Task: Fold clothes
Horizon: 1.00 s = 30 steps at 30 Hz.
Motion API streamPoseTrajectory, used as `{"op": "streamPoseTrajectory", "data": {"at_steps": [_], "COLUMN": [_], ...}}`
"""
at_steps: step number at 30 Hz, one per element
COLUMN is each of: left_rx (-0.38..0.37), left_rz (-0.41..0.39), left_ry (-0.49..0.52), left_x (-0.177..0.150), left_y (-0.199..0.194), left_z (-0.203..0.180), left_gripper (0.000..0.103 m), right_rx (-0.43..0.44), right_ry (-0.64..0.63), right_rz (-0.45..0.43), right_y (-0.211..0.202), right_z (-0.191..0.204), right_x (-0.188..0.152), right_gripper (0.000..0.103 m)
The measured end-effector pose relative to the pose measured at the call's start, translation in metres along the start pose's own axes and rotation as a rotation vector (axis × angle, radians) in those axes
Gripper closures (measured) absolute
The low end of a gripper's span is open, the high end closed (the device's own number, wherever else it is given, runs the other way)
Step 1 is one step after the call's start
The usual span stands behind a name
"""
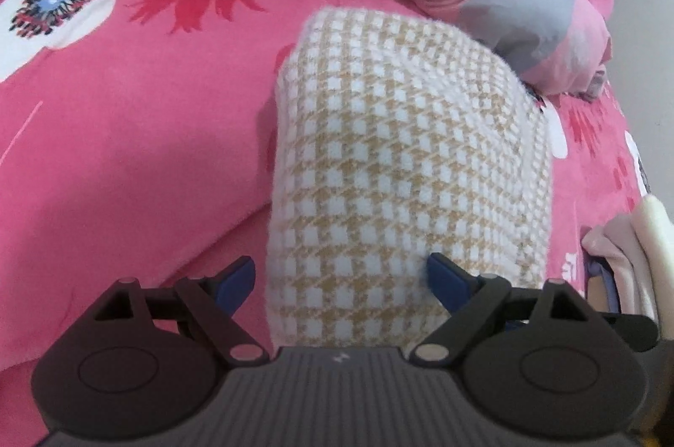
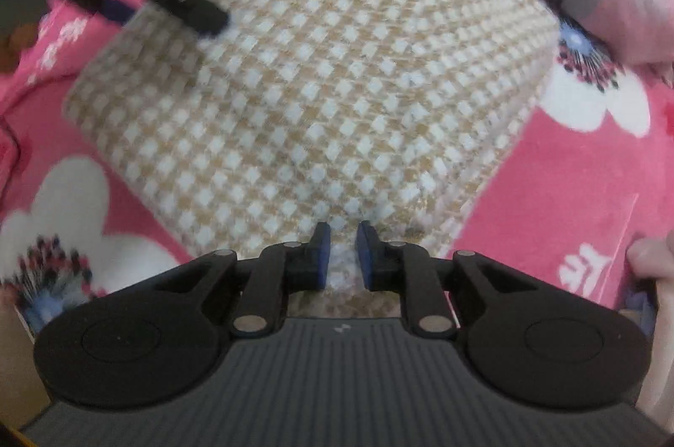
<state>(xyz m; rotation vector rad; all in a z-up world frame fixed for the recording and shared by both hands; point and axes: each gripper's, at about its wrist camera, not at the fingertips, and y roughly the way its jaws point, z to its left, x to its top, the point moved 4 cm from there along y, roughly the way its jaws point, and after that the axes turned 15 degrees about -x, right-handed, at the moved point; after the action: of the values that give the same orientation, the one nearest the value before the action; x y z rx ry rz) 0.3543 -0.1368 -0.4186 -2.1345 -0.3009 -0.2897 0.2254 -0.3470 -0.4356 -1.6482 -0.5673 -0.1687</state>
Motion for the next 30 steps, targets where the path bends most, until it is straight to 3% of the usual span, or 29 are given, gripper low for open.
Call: {"op": "streamPoseTrajectory", "data": {"at_steps": [3,5,6,7,11,15,21,27,30], "left_rx": [-0.045,-0.104,-0.141,-0.176,-0.291,-0.361,-0.488,-0.548,-0.570], "left_rz": [-0.012,-0.040,-0.047,-0.045,-0.015,0.030,0.056,0.055,0.058], "left_ry": [-0.041,-0.082,-0.107,-0.128,-0.194,-0.233,-0.283,-0.309,-0.310], "left_x": [0.006,0.012,0.015,0.019,0.031,0.039,0.039,0.033,0.034], "left_y": [-0.012,-0.022,-0.024,-0.023,-0.010,0.014,0.042,0.052,0.056], "left_z": [0.006,0.013,0.020,0.026,0.051,0.072,0.083,0.088,0.089], "left_gripper": [0.016,0.016,0.016,0.016,0.014,0.012,0.002,0.000,0.000], "right_rx": [0.065,0.129,0.156,0.170,0.240,0.241,0.423,0.570,0.595], "right_ry": [0.184,0.379,0.474,0.564,0.804,0.864,0.986,0.947,0.928], "right_rz": [-0.007,-0.054,-0.070,-0.066,-0.033,-0.050,-0.037,0.025,0.038], "right_y": [-0.022,-0.031,-0.032,-0.025,0.013,0.049,0.093,0.081,0.078], "right_z": [-0.030,-0.061,-0.076,-0.089,-0.115,-0.119,-0.133,-0.115,-0.110], "right_x": [0.009,0.009,0.008,0.005,-0.001,0.005,0.009,-0.007,-0.006], "right_gripper": [0.089,0.079,0.053,0.036,0.035,0.035,0.018,0.019,0.020]}}
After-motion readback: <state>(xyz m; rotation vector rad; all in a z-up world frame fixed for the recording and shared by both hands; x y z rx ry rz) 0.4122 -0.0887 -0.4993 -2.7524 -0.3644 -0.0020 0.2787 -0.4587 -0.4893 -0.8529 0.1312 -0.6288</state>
